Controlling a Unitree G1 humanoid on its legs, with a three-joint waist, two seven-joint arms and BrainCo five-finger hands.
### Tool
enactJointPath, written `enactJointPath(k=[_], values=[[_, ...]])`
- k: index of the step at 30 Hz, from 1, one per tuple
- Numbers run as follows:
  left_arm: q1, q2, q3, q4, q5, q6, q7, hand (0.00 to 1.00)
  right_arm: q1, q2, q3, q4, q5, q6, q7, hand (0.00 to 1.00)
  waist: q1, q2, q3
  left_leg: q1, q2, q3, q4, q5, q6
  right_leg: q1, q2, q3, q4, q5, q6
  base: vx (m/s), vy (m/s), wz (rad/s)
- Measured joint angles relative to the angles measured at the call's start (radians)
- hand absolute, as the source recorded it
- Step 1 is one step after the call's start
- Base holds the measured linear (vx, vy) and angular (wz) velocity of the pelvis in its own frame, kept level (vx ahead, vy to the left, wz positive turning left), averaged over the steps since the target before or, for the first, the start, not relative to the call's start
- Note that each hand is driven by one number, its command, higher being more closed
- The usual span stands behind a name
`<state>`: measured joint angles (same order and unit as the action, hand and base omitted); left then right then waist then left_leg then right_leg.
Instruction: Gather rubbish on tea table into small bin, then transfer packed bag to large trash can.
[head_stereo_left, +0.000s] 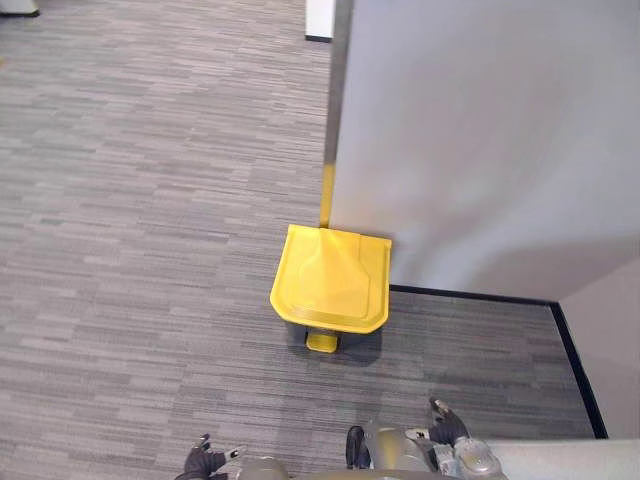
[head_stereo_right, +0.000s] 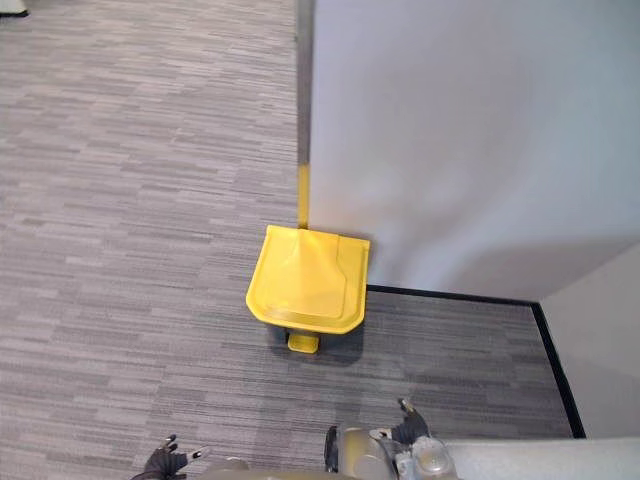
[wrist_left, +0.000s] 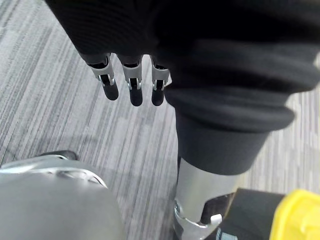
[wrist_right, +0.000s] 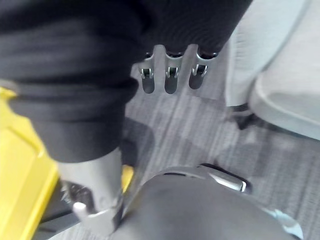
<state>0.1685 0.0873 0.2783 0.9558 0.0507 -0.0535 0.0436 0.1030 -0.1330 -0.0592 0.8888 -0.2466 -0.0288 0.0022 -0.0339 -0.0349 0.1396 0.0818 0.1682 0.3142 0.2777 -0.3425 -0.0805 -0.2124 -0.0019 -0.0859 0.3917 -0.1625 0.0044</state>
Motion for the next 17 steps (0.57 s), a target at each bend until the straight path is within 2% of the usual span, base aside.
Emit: enactJointPath(k=[3, 7, 12, 17], values=[[-0.037, -0.003, -0.036, 0.001, -0.002, -0.001, 0.002, 0.00, -0.021, 0.003, -0.032, 0.050, 0.001, 0.009, -0.020, 0.00, -0.006, 0.019, -0.009, 0.002, -0.012, 0.017, -0.098, 0.074, 0.000, 0.013, 0.017, 0.018, -0.139, 0.096, -0.004, -0.05, -0.010, -0.32], [-0.067, 0.002, -0.051, 0.018, -0.002, 0.001, 0.000, 0.00, -0.028, 0.000, -0.067, 0.098, 0.000, 0.014, -0.024, 0.00, -0.005, 0.031, -0.015, 0.020, -0.016, 0.017, -0.139, 0.118, -0.005, 0.105, 0.025, 0.020, -0.329, 0.207, -0.002, -0.02, 0.021, 0.00], [-0.081, 0.034, -0.050, 0.037, -0.001, 0.002, -0.001, 0.00, -0.038, -0.007, -0.093, 0.118, 0.001, 0.015, -0.026, 0.00, -0.003, 0.044, -0.020, 0.038, -0.034, 0.015, -0.162, 0.130, -0.005, 0.170, 0.020, 0.029, -0.458, 0.283, 0.000, -0.03, 0.037, -0.03], [-0.085, 0.042, -0.049, 0.057, 0.000, 0.004, -0.006, 0.00, -0.038, -0.012, -0.111, 0.137, 0.001, 0.017, -0.026, 0.00, -0.004, 0.054, -0.026, 0.065, -0.039, -0.012, -0.175, 0.130, -0.005, 0.215, 0.018, 0.011, -0.491, 0.298, 0.000, -0.02, 0.020, 0.10]])
